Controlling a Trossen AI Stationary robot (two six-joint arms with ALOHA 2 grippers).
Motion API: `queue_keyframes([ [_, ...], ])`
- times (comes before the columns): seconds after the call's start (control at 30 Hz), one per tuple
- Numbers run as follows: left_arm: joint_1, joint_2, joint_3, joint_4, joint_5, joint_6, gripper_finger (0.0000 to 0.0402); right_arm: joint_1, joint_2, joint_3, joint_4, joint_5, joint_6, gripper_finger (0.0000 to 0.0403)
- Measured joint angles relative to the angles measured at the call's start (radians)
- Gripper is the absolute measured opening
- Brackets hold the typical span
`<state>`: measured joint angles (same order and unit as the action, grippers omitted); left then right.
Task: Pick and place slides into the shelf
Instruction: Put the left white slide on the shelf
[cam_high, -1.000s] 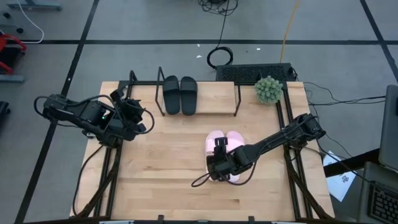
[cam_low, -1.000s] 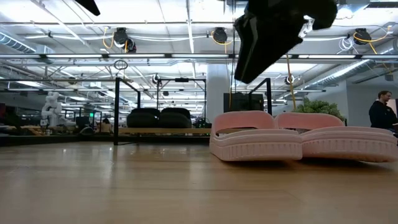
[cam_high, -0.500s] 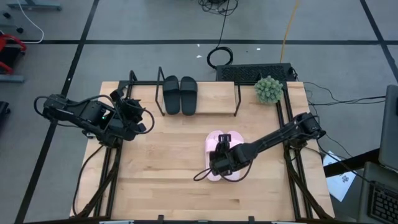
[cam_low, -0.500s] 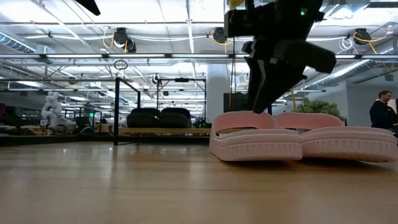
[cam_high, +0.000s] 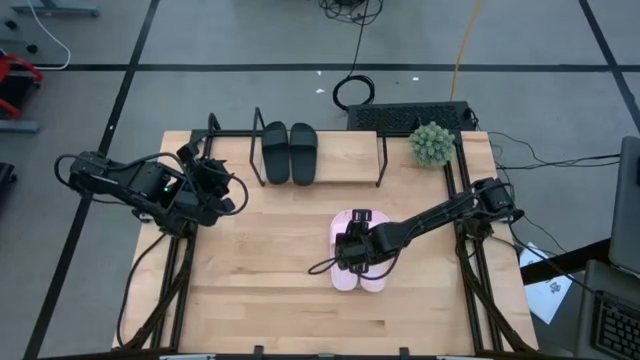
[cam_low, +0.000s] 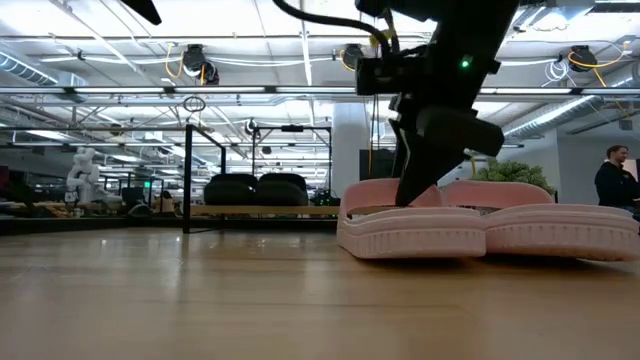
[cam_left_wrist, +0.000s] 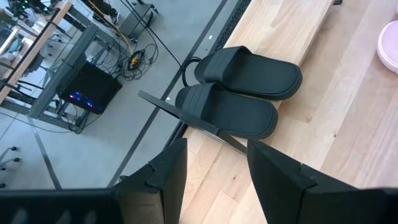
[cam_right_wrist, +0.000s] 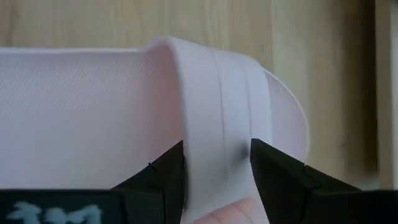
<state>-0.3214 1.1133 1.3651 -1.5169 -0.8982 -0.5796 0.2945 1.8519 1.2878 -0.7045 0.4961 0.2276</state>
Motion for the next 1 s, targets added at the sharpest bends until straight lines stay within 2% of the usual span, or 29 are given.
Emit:
queue_keyframes([
  [0.13, 0.000, 0.000, 0.000, 0.000, 0.000, -0.001, 0.0170, -0.016, 0.000, -0.026, 0.042, 0.001, 0.034, 0.0158],
  [0.23, 0.000, 0.000, 0.000, 0.001, 0.000, -0.001, 0.0170, -0.025, 0.000, -0.043, 0.061, 0.002, 0.061, 0.0136],
  [0.4, 0.000, 0.000, 0.000, 0.002, 0.000, -0.001, 0.0170, -0.029, -0.001, -0.049, 0.068, 0.035, 0.070, 0.0068],
  [0.53, 0.000, 0.000, 0.000, 0.002, 0.000, -0.001, 0.0170, -0.019, 0.001, -0.010, 0.053, 0.078, -0.007, 0.0010],
  [0.67, 0.000, 0.000, 0.000, 0.003, 0.001, -0.001, 0.0170, -0.013, 0.002, 0.104, -0.010, 0.208, -0.041, 0.0009],
  [0.8, 0.000, 0.000, 0.000, 0.003, 0.000, 0.015, 0.0170, -0.052, 0.000, 0.217, -0.071, 0.310, -0.176, 0.0005],
  [1.0, 0.000, 0.000, 0.000, 0.002, 0.000, 0.025, 0.0170, -0.201, 0.000, 0.264, -0.066, 0.314, -0.328, 0.0003],
])
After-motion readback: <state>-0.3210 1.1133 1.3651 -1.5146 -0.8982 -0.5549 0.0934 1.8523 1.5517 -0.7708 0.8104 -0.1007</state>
